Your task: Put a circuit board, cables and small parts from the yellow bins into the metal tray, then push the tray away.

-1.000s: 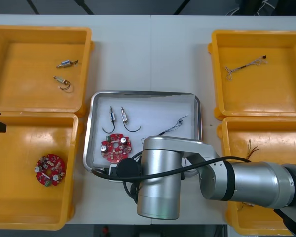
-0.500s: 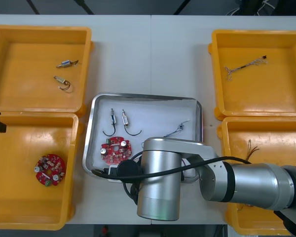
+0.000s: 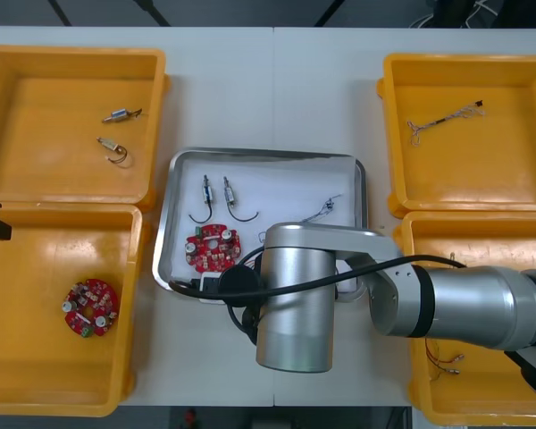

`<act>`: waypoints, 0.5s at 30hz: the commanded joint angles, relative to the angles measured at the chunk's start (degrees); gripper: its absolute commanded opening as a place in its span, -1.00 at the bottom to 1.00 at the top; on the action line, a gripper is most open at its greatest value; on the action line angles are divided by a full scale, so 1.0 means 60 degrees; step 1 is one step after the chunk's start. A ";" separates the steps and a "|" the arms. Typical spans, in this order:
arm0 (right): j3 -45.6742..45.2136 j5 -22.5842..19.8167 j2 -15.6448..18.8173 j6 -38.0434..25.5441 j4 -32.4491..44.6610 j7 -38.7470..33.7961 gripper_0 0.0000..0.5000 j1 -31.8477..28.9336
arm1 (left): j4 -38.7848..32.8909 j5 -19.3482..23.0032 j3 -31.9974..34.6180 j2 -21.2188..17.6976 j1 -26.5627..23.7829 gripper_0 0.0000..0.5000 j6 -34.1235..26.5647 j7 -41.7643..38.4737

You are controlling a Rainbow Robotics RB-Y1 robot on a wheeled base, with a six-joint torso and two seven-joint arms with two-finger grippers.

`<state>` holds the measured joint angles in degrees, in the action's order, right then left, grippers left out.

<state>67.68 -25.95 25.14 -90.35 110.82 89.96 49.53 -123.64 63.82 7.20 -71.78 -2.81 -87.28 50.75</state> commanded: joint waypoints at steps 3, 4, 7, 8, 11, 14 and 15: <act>-0.0001 -0.0187 0.0468 0.0381 0.0134 0.0271 -1.00 0.1194 | 0.0011 0.0056 0.0222 -0.0487 0.0132 1.00 0.0060 0.0082; -0.0001 -0.0172 0.0556 0.0454 0.0134 0.0241 -1.00 0.1325 | 0.0011 0.0056 0.0222 -0.0487 0.0132 1.00 0.0060 0.0082; -0.0001 -0.0187 0.0746 0.0645 0.0119 0.0227 -1.00 0.1560 | 0.0011 0.0056 0.0222 -0.0487 0.0132 1.00 0.0060 0.0082; -0.0001 -0.0187 0.0864 0.0703 0.0134 0.0227 -1.00 0.1662 | 0.0011 0.0056 0.0222 -0.0487 0.0132 1.00 0.0060 0.0082; -0.0001 -0.0187 0.1098 0.0923 0.0119 0.0256 -1.00 0.1823 | 0.0011 0.0056 0.0222 -0.0487 0.0132 1.00 0.0060 0.0082; -0.0001 -0.0216 0.1376 0.1245 0.0046 0.0315 -1.00 0.1999 | 0.0011 0.0056 0.0222 -0.0487 0.0132 1.00 0.0060 0.0082; -0.0001 -0.0216 0.1406 0.1304 0.0017 0.0329 -1.00 0.2028 | 0.0011 0.0056 0.0222 -0.0487 0.0132 1.00 0.0060 0.0082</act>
<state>67.69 -26.78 31.33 -83.91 110.78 89.96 58.50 -123.63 63.82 7.20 -71.80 -2.81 -87.28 50.75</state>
